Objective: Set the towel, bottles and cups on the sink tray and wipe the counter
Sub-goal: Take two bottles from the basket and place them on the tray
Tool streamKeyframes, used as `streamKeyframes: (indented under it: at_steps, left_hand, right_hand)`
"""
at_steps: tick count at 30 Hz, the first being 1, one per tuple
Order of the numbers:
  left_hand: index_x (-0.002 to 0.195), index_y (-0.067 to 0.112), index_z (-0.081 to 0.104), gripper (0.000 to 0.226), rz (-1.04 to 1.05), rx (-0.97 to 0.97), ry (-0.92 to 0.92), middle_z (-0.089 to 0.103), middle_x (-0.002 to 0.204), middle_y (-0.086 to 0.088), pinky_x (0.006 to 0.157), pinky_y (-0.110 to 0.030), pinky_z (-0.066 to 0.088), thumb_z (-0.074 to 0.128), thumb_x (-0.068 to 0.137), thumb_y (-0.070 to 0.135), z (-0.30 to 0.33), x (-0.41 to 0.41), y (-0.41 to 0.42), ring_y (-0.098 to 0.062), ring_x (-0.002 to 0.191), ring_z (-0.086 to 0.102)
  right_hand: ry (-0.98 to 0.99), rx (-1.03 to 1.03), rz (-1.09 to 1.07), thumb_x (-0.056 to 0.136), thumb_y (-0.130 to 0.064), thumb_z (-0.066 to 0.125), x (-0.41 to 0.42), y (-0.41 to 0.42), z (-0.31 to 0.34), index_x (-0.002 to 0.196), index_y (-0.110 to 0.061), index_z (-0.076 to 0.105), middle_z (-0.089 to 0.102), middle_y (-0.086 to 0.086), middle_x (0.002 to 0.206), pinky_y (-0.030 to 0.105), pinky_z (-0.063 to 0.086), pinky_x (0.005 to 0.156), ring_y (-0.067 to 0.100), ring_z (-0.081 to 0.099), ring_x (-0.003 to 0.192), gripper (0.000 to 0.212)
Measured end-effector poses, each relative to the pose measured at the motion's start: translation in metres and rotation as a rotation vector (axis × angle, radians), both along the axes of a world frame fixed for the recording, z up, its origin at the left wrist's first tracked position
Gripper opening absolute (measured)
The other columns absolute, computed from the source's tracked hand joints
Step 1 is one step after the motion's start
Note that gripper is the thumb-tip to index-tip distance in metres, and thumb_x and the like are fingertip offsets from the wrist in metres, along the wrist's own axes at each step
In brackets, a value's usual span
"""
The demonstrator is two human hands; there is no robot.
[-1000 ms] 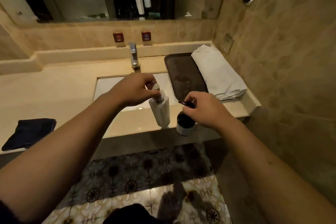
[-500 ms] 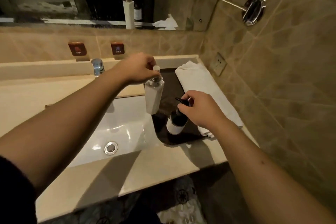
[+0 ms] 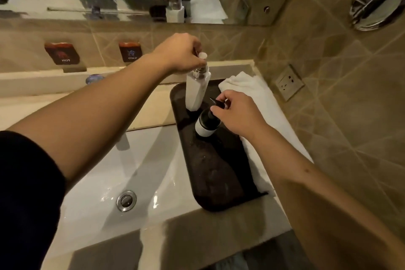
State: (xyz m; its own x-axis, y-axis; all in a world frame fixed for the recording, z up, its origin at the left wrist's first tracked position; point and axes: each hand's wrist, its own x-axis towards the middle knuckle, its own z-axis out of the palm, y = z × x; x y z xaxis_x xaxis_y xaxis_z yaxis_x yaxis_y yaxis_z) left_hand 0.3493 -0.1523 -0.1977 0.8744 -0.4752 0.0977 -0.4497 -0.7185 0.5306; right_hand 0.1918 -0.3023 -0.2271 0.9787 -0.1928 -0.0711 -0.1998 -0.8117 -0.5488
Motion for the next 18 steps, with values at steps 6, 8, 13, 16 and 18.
streamKeyframes:
  at_steps: [6,8,13,16,18]
  left_hand:
    - [0.095,0.027,0.061,0.019,0.002,-0.002,0.004,0.062,0.092,0.004,0.063,-0.025,0.042,0.073,0.086,0.038,-0.009,0.03,-0.013,-0.014,0.082,0.059]
    - [0.092,0.027,0.061,0.018,0.005,-0.002,0.005,0.062,0.09,0.005,0.059,-0.023,0.041,0.072,0.085,0.038,-0.011,0.037,-0.016,-0.013,0.08,0.06]
    - [0.097,0.024,0.066,0.022,0.018,0.01,0.027,0.066,0.092,0.002,0.068,-0.029,0.05,0.072,0.085,0.04,-0.021,0.051,-0.023,-0.014,0.082,0.062]
    - [0.104,0.023,0.066,0.027,0.029,-0.009,0.038,0.065,0.094,0.002,0.07,-0.029,0.05,0.07,0.085,0.042,-0.025,0.056,-0.026,-0.015,0.084,0.062]
    - [0.101,0.025,0.064,0.026,0.017,-0.022,0.053,0.063,0.091,0.005,0.064,-0.025,0.045,0.07,0.085,0.044,-0.025,0.058,-0.027,-0.013,0.082,0.061]
  right_hand:
    - [-0.022,-0.019,0.018,0.088,-0.029,0.072,0.039,-0.008,-0.015,0.09,-0.029,0.063,0.054,-0.015,0.073,0.016,0.036,0.058,0.006,0.054,0.066,0.009]
    - [-0.012,-0.013,0.009,0.087,-0.029,0.071,0.049,-0.01,-0.019,0.09,-0.027,0.064,0.056,-0.014,0.073,0.018,0.039,0.058,0.008,0.055,0.067,0.008]
    - [0.034,-0.018,-0.013,0.089,-0.03,0.07,0.066,-0.015,-0.026,0.094,-0.027,0.064,0.056,-0.012,0.072,0.02,0.039,0.055,0.009,0.057,0.067,0.008]
    - [0.031,0.002,-0.022,0.09,-0.029,0.068,0.072,-0.018,-0.027,0.094,-0.025,0.065,0.058,-0.008,0.07,0.023,0.044,0.058,0.011,0.06,0.068,0.007]
    - [0.044,0.005,-0.011,0.09,-0.03,0.068,0.074,-0.019,-0.028,0.092,-0.025,0.063,0.058,-0.008,0.071,0.022,0.042,0.057,0.011,0.059,0.069,0.007]
